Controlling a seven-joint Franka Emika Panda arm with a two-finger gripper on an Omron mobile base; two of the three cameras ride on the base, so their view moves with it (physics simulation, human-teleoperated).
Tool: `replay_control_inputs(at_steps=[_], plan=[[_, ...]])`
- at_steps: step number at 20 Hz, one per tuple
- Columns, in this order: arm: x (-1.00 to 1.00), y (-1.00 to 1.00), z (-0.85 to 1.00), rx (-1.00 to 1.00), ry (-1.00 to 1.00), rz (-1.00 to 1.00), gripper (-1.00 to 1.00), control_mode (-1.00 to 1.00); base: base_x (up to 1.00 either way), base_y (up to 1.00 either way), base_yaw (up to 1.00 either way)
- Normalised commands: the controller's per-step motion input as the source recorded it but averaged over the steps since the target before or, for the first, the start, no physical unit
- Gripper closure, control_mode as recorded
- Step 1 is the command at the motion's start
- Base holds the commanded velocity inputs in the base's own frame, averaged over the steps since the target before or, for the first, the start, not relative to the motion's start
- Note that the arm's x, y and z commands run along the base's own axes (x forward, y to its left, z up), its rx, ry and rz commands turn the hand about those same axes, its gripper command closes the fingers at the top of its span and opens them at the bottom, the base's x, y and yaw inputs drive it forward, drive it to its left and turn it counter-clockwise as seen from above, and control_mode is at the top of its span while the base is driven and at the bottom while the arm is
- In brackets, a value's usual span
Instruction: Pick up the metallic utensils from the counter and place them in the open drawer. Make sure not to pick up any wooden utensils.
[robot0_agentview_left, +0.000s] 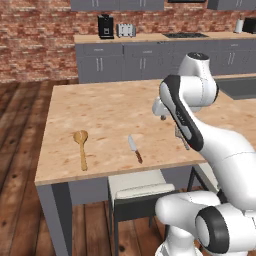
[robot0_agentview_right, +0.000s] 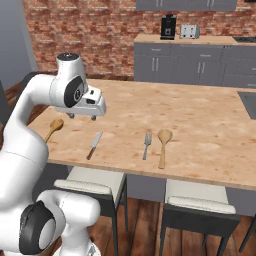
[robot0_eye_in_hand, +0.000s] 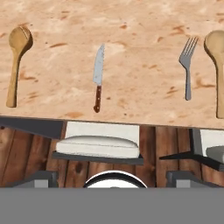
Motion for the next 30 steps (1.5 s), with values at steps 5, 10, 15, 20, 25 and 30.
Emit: replay_control_inputs(at_steps=[5, 10, 15, 20, 25, 30], plan=[[0.00, 0.69, -0.41, 0.00, 0.03, 0.00, -1.00, -1.00, 0.00, 0.00, 0.00], [0.06, 0.16, -0.43, 0.00, 0.00, 0.00, -1.00, -1.00, 0.00, 0.00, 0.00], [0.37, 0.00, -0.40, -0.01, 0.00, -0.02, -1.00, -1.00, 0.00, 0.00, 0.00], [0.61, 0.00, -0.41, 0.00, 0.00, -0.01, -1.00, -1.00, 0.00, 0.00, 0.00], [0.59, 0.06, -0.32, 0.02, 0.00, 0.00, -1.00, -1.00, 0.00, 0.00, 0.00], [0.30, 0.00, -0.31, 0.01, 0.00, 0.00, -1.00, -1.00, 0.00, 0.00, 0.00]])
